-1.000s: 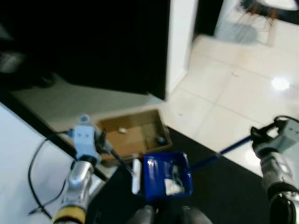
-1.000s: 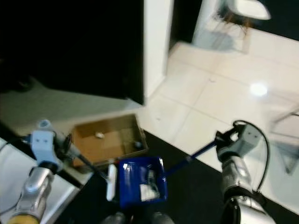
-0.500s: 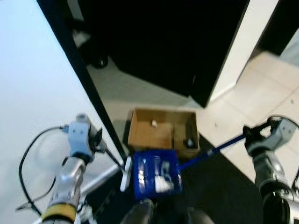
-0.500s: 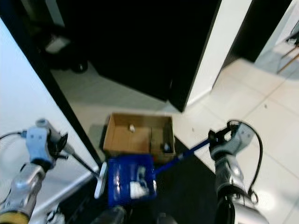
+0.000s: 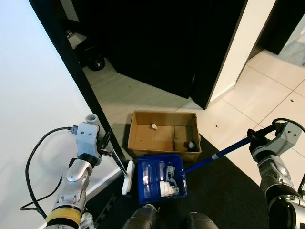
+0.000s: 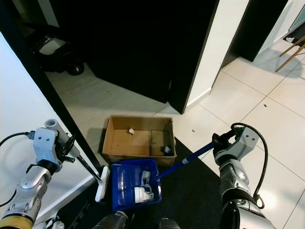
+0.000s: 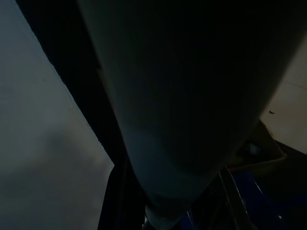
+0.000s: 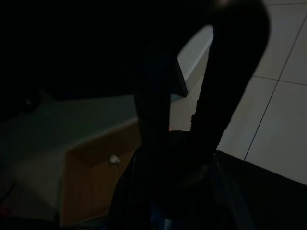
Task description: Sweep floor
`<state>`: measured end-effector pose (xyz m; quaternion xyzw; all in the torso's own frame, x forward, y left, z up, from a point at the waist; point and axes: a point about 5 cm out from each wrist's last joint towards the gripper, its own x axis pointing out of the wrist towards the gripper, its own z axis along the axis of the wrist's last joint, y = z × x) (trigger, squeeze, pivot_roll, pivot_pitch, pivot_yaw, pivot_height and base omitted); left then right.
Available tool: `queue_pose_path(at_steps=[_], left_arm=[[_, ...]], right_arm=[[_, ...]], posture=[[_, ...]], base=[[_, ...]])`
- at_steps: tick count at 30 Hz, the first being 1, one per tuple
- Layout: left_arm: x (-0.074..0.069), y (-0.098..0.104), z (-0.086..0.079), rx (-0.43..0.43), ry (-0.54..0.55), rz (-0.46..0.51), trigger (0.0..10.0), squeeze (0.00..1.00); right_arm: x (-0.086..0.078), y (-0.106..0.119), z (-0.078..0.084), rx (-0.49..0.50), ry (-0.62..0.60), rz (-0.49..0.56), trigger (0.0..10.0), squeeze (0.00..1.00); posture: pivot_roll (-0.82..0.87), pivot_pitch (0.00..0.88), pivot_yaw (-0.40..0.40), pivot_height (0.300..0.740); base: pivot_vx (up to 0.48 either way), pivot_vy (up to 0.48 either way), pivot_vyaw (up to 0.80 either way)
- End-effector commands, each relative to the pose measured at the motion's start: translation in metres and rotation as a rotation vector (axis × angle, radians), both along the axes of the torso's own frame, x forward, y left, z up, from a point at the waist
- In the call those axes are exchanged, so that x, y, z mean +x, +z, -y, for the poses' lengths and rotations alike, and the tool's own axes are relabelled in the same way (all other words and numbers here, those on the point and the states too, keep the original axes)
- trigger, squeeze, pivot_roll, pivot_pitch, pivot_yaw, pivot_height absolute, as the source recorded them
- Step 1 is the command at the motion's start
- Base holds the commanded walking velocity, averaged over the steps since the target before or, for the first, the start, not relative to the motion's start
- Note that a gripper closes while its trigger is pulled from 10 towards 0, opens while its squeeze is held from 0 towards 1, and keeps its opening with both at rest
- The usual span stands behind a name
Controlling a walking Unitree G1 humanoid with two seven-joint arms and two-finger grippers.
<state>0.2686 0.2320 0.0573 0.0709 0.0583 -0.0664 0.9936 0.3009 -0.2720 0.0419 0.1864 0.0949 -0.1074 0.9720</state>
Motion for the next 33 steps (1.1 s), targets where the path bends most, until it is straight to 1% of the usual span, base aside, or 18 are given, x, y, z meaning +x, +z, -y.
queue_pose_path(at_steps=[1, 3, 7, 8, 9, 10, 11, 12, 13, 16, 18, 20, 24, 28, 33], left_arm=[[-0.008, -0.014, 0.001, 0.005, -0.002, -0.070, 10.0, 0.00], [-0.006, -0.013, 0.004, 0.006, 0.002, -0.063, 10.0, 0.00], [-0.005, -0.013, 0.004, 0.006, 0.004, -0.060, 10.0, 0.00], [-0.002, -0.011, 0.004, -0.013, 0.029, -0.051, 10.0, 0.00], [0.002, -0.009, 0.005, -0.037, 0.064, -0.039, 10.0, 0.00], [0.002, -0.009, 0.005, -0.037, 0.064, -0.039, 10.0, 0.00], [0.007, -0.007, 0.007, -0.059, 0.086, -0.033, 10.0, 0.00], [0.007, -0.007, 0.007, -0.059, 0.086, -0.033, 10.0, 0.00], [0.010, -0.005, 0.010, -0.074, 0.093, -0.031, 10.0, 0.00], [0.019, -0.001, 0.021, -0.073, 0.061, -0.024, 10.0, 0.00], [0.019, -0.001, 0.021, -0.073, 0.061, -0.024, 10.0, 0.00], [0.023, 0.001, 0.025, -0.078, 0.053, -0.016, 10.0, 0.00], [0.025, 0.003, 0.028, -0.089, 0.046, -0.006, 10.0, 0.00], [0.027, 0.002, 0.030, -0.101, 0.052, -0.016, 10.0, 0.00], [0.025, -0.001, 0.030, -0.094, 0.055, -0.024, 10.0, 0.00]], right_arm=[[0.003, 0.006, 0.006, -0.033, -0.020, -0.007, 10.0, 0.00], [0.001, 0.006, 0.014, -0.060, -0.076, -0.045, 10.0, 0.00], [0.000, 0.006, 0.017, -0.070, -0.091, -0.053, 10.0, 0.00], [0.001, 0.008, 0.019, -0.077, -0.104, -0.043, 10.0, 0.00], [0.003, 0.014, 0.020, -0.115, -0.104, -0.019, 10.0, 0.00], [0.003, 0.014, 0.020, -0.115, -0.104, -0.019, 10.0, 0.00], [0.006, 0.022, 0.022, -0.159, -0.105, 0.016, 10.0, 0.00], [0.006, 0.022, 0.022, -0.159, -0.105, 0.016, 10.0, 0.00], [0.008, 0.029, 0.022, -0.201, -0.107, 0.050, 10.0, 0.00], [0.017, 0.052, 0.021, -0.326, -0.107, 0.163, 10.0, 0.00], [0.017, 0.052, 0.021, -0.326, -0.107, 0.163, 10.0, 0.00], [0.020, 0.062, 0.020, -0.386, -0.101, 0.212, 10.0, 0.00], [0.021, 0.066, 0.019, -0.406, -0.103, 0.234, 10.0, 0.00], [0.021, 0.063, 0.017, -0.391, -0.094, 0.224, 10.0, 0.00], [0.021, 0.060, 0.014, -0.382, -0.095, 0.225, 10.0, 0.00]], posture=[[-0.01, 0.087, 0.001, 0.740], [0.00, 0.087, -0.001, 0.740], [0.00, 0.087, -0.001, 0.740], [-0.01, 0.089, -0.002, 0.740], [-0.01, 0.090, -0.002, 0.740], [-0.01, 0.090, -0.002, 0.740], [-0.01, 0.090, -0.002, 0.740], [-0.01, 0.090, -0.002, 0.740], [-0.01, 0.090, -0.002, 0.740], [-0.01, 0.091, 0.002, 0.740], [-0.01, 0.091, 0.002, 0.740], [-0.01, 0.091, 0.003, 0.740], [-0.01, 0.092, 0.003, 0.740], [-0.01, 0.093, 0.004, 0.740], [-0.01, 0.088, 0.000, 0.740]], base=[[0.000, -0.480, 0.00], [0.000, -0.349, 0.00], [0.000, -0.345, 0.00], [0.000, 0.000, 0.00], [0.000, 0.000, 0.00], [0.000, 0.000, 0.00], [0.000, 0.000, 0.00], [0.000, 0.000, 0.00], [0.000, 0.000, 0.00], [0.000, 0.000, 0.00], [0.000, 0.000, 0.00], [0.000, 0.000, 0.00], [0.000, 0.000, 0.00], [0.000, 0.000, 0.00], [0.000, 0.000, 0.00]])
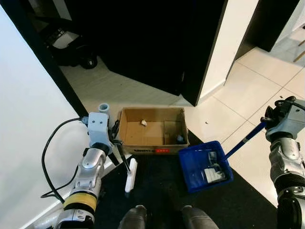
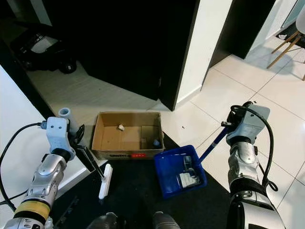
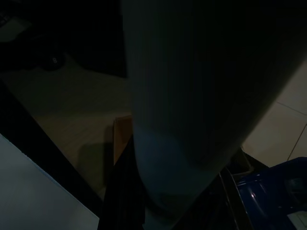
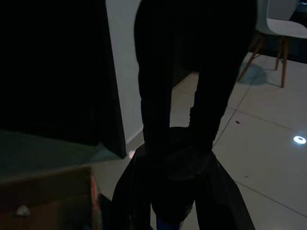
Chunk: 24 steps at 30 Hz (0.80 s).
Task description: Sweep floor
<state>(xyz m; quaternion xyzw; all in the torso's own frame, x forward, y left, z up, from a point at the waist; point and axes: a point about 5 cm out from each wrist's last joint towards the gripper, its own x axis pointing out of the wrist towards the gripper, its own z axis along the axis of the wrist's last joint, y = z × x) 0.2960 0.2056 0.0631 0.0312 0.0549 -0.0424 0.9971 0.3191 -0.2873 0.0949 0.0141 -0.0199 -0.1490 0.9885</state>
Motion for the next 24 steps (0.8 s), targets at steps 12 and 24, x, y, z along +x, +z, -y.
queue_pose_path(at_steps=[12, 24], left_arm=[[-0.007, -0.013, 0.006, 0.003, 0.025, -0.045, 10.0, 0.00], [-0.003, -0.012, -0.003, -0.032, 0.127, -0.045, 10.0, 0.00]], right_arm=[[-0.002, -0.008, -0.008, 0.023, -0.002, 0.005, 10.0, 0.00], [0.001, 0.000, -0.009, 0.020, 0.011, 0.032, 10.0, 0.00]], posture=[[-0.02, 0.076, 0.004, 0.740], [-0.03, 0.072, 0.003, 0.740]], base=[[0.000, -0.080, 0.00], [0.000, -0.154, 0.00]])
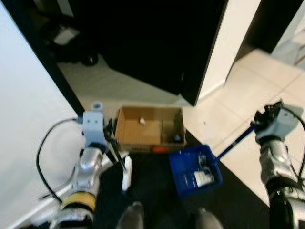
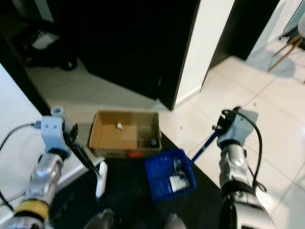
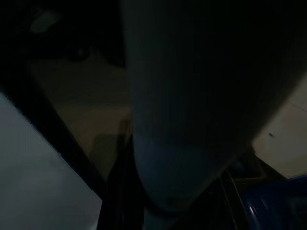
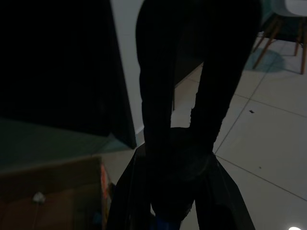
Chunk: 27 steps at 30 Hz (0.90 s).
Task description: Sweep floor
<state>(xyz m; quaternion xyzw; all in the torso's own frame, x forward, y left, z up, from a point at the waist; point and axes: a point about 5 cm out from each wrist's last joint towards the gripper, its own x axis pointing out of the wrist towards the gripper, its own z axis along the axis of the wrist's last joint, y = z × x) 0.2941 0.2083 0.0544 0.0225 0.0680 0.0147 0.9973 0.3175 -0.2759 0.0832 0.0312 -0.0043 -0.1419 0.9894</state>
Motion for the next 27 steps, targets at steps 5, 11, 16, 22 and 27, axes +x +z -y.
queue_pose_path(at_steps=[5, 11, 16, 22, 27], left_arm=[[-0.001, -0.004, -0.002, -0.014, 0.021, -0.022, 10.0, 0.00], [0.000, -0.003, -0.003, -0.002, 0.022, -0.019, 10.0, 0.00], [0.000, -0.001, -0.002, -0.003, 0.011, -0.003, 10.0, 0.00], [0.001, -0.001, 0.001, -0.029, -0.007, -0.011, 10.0, 0.00], [0.000, 0.001, 0.002, -0.016, -0.042, 0.009, 10.0, 0.00]], right_arm=[[0.004, 0.016, 0.005, -0.023, -0.019, 0.076, 10.0, 0.00], [0.005, 0.027, 0.015, 0.001, -0.078, 0.124, 10.0, 0.00], [0.011, 0.047, 0.025, 0.035, -0.114, 0.199, 10.0, 0.00], [0.018, 0.065, 0.031, 0.052, -0.109, 0.248, 10.0, 0.00], [0.024, 0.086, 0.031, 0.077, -0.098, 0.328, 10.0, 0.00]], posture=[[-0.03, 0.073, 0.003, 0.740], [-0.03, 0.083, 0.003, 0.740], [-0.03, 0.088, 0.000, 0.740], [-0.03, 0.091, -0.003, 0.740], [-0.02, 0.095, -0.004, 0.740]], base=[[0.000, 0.000, 0.00], [0.000, 0.000, 0.00], [0.000, 0.000, 0.00], [0.000, 0.000, 0.00], [0.000, 0.000, 0.00]])
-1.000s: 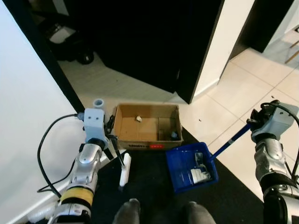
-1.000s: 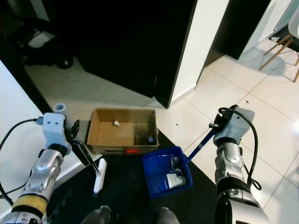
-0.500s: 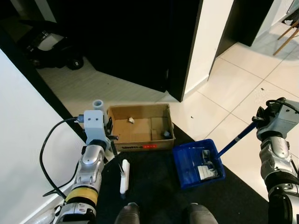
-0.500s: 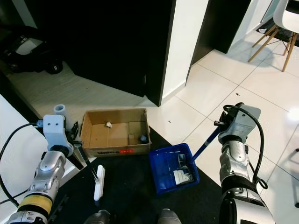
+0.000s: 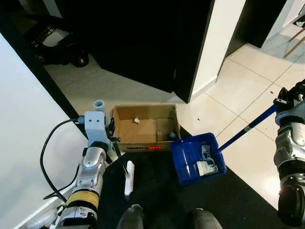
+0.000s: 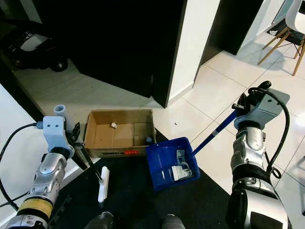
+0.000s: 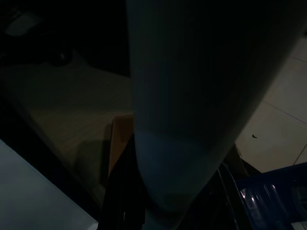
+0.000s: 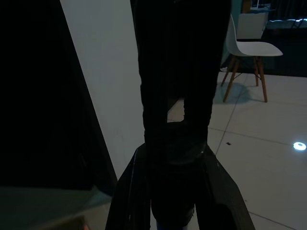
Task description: Sweep floor
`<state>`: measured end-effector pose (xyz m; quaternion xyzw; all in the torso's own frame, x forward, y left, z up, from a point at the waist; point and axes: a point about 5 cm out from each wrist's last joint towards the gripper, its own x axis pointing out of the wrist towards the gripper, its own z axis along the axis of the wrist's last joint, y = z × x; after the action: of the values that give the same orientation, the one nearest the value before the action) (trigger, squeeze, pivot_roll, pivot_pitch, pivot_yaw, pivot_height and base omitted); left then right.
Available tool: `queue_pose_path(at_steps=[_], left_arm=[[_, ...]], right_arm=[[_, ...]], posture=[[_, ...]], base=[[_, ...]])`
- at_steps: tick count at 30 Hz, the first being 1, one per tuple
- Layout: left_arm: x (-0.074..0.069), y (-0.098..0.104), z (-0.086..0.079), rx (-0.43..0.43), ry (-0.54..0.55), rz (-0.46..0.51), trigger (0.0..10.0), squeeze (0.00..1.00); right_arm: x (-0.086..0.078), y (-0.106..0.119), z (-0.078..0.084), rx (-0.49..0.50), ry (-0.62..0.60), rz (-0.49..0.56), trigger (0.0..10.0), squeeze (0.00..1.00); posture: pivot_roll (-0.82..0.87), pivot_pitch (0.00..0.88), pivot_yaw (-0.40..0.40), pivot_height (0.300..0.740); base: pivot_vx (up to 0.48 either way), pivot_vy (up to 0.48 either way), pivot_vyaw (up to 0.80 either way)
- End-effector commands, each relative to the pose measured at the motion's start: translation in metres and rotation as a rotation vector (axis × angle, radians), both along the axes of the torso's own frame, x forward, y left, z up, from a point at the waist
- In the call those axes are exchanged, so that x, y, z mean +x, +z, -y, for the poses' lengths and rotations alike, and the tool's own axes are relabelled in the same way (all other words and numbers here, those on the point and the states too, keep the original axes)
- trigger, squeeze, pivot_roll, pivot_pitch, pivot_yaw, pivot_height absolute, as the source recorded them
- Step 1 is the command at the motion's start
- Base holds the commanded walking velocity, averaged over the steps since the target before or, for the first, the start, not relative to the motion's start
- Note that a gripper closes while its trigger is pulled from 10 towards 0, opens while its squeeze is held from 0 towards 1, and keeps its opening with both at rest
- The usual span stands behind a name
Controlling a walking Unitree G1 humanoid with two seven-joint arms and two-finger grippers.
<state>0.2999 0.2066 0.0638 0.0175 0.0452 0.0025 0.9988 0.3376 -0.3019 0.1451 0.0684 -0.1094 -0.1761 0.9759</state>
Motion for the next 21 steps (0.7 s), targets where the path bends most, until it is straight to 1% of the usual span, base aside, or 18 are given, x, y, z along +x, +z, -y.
queue_pose_path(at_steps=[1, 2, 3, 4, 6, 7, 8, 9, 11, 13, 15, 21], left_arm=[[-0.006, -0.008, 0.001, -0.004, -0.029, -0.032, 10.0, 0.00], [-0.006, -0.006, 0.002, -0.004, -0.044, -0.024, 10.0, 0.00], [-0.006, -0.006, 0.002, -0.004, -0.044, -0.024, 10.0, 0.00], [-0.007, -0.005, 0.003, -0.002, -0.076, -0.015, 10.0, 0.00], [-0.008, -0.005, 0.003, 0.008, -0.096, -0.015, 10.0, 0.00], [-0.008, -0.005, 0.003, 0.008, -0.096, -0.015, 10.0, 0.00], [-0.009, -0.005, 0.002, 0.010, -0.101, -0.015, 10.0, 0.00], [-0.009, -0.005, 0.002, 0.009, -0.102, -0.015, 10.0, 0.00], [-0.010, -0.005, 0.001, 0.003, -0.102, -0.015, 10.0, 0.00], [-0.010, -0.005, 0.001, 0.003, -0.102, -0.015, 10.0, 0.00], [-0.011, -0.006, 0.000, 0.000, -0.106, -0.017, 10.0, 0.00], [-0.012, -0.007, 0.003, 0.004, -0.123, -0.022, 10.0, 0.00]], right_arm=[[0.005, 0.028, 0.005, 0.035, -0.018, 0.125, 10.0, 0.00], [0.006, 0.034, 0.005, 0.040, -0.018, 0.141, 10.0, 0.00], [0.006, 0.034, 0.005, 0.040, -0.018, 0.141, 10.0, 0.00], [0.010, 0.048, 0.006, 0.052, -0.007, 0.186, 10.0, 0.00], [0.013, 0.061, 0.005, 0.054, 0.007, 0.224, 10.0, 0.00], [0.013, 0.061, 0.005, 0.054, 0.007, 0.224, 10.0, 0.00], [0.016, 0.078, 0.004, 0.058, 0.023, 0.281, 10.0, 0.00], [0.017, 0.082, 0.004, 0.059, 0.027, 0.295, 10.0, 0.00], [0.020, 0.099, 0.002, 0.044, 0.043, 0.340, 10.0, 0.00], [0.020, 0.099, 0.002, 0.044, 0.043, 0.340, 10.0, 0.00], [0.024, 0.109, -0.001, 0.022, 0.071, 0.361, 10.0, 0.00], [0.030, 0.105, -0.007, 0.025, 0.099, 0.327, 10.0, 0.00]], posture=[[-0.02, 0.095, -0.004, 0.740], [-0.02, 0.095, -0.004, 0.740], [-0.02, 0.095, -0.004, 0.740], [-0.02, 0.094, -0.003, 0.740], [-0.02, 0.094, -0.003, 0.740], [-0.02, 0.094, -0.003, 0.740], [-0.02, 0.094, -0.003, 0.740], [-0.02, 0.094, -0.003, 0.740], [-0.03, 0.090, -0.002, 0.740], [-0.03, 0.090, -0.002, 0.740], [-0.03, 0.088, -0.002, 0.740], [-0.03, 0.086, -0.009, 0.740]], base=[[0.000, 0.000, 0.00], [0.000, 0.000, 0.00], [0.000, 0.000, 0.00], [0.000, 0.000, 0.00], [0.000, 0.000, 0.00], [0.000, 0.000, 0.00], [0.000, 0.000, 0.00], [0.000, 0.000, 0.00], [0.000, 0.000, 0.00], [0.000, 0.000, 0.00], [0.000, 0.000, 0.00], [0.000, 0.000, 0.00]])
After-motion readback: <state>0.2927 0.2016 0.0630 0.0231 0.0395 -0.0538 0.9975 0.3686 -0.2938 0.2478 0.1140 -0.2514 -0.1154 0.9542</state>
